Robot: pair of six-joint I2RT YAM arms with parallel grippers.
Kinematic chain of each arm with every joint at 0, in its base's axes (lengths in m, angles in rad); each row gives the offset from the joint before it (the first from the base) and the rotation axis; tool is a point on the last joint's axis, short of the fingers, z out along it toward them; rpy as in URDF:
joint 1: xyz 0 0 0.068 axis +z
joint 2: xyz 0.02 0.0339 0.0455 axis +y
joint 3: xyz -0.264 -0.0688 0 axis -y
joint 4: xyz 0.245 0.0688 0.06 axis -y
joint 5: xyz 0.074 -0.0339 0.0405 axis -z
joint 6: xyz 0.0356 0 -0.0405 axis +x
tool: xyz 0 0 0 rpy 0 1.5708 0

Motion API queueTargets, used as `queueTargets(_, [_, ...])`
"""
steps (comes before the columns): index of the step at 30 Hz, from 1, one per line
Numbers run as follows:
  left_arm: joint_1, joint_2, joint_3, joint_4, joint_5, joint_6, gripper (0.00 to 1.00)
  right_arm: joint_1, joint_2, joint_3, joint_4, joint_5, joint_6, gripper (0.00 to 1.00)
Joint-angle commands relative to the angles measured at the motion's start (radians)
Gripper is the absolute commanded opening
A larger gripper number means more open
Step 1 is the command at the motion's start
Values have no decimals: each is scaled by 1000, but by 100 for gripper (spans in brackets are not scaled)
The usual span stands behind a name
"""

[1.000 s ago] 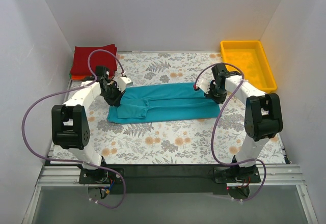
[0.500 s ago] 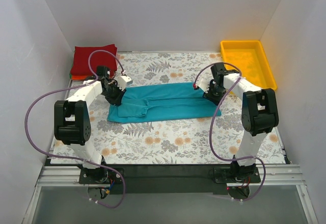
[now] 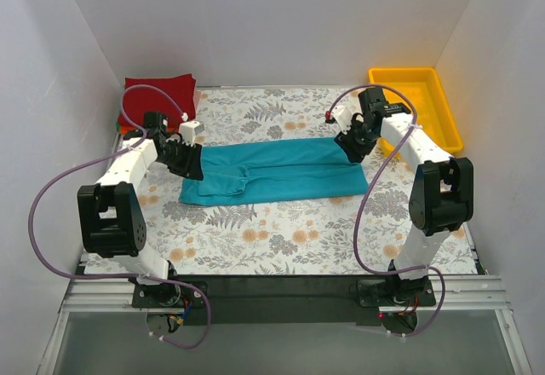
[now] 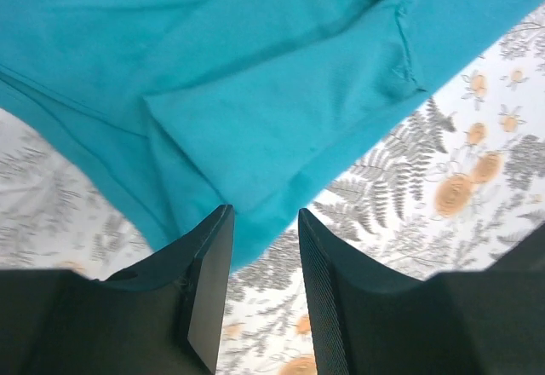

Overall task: Fold and stack the t-shirts
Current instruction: Fold the tshirt

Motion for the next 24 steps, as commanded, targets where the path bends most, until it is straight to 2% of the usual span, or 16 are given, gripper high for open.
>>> queueTargets(1, [-5,-65,-55,-33,53,-118,36,9,-2,6,-53,-108,107,51])
queueTargets(8, [-5,-51,-77,-29,5,-172,41,-14,27,-63,-58,-79,160,48])
queueTargets(14, [-4,-54,-109,-1,-24,-182,43,-106,6,-75,-69,-111,226,58])
queueTargets(24, [-4,-30,-100,13,-21,-198,55,-195,104,-37,-149,-225,294,61])
